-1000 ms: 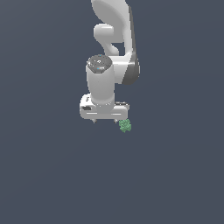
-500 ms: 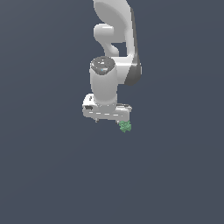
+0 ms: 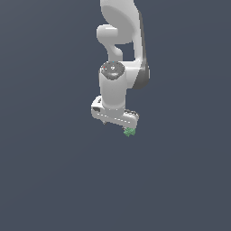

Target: Pick up the object and move it to a goal position.

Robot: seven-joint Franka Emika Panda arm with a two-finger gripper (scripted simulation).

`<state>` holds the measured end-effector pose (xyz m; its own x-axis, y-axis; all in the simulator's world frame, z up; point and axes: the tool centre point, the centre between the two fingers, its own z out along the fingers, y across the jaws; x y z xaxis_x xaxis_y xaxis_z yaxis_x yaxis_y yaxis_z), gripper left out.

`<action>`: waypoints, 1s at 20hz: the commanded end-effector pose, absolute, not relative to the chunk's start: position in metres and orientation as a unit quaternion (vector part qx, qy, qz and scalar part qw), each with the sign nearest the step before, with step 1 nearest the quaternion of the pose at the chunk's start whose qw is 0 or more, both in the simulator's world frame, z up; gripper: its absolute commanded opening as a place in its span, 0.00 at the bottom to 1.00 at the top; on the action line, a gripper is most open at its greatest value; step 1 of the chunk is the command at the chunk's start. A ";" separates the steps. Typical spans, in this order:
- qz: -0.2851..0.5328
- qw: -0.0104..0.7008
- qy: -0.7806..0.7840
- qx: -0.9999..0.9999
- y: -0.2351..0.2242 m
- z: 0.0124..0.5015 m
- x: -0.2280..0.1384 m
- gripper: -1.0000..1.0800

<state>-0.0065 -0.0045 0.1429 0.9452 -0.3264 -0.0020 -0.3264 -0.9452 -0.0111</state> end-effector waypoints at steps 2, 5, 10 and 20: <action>0.001 0.006 0.207 -0.978 0.003 0.138 -0.009 0.96; 0.001 0.006 0.241 -0.970 0.009 0.134 -0.012 0.96; 0.002 0.006 0.298 -0.954 0.019 0.127 -0.017 0.96; 0.003 0.004 0.409 -0.912 0.039 0.115 -0.027 0.96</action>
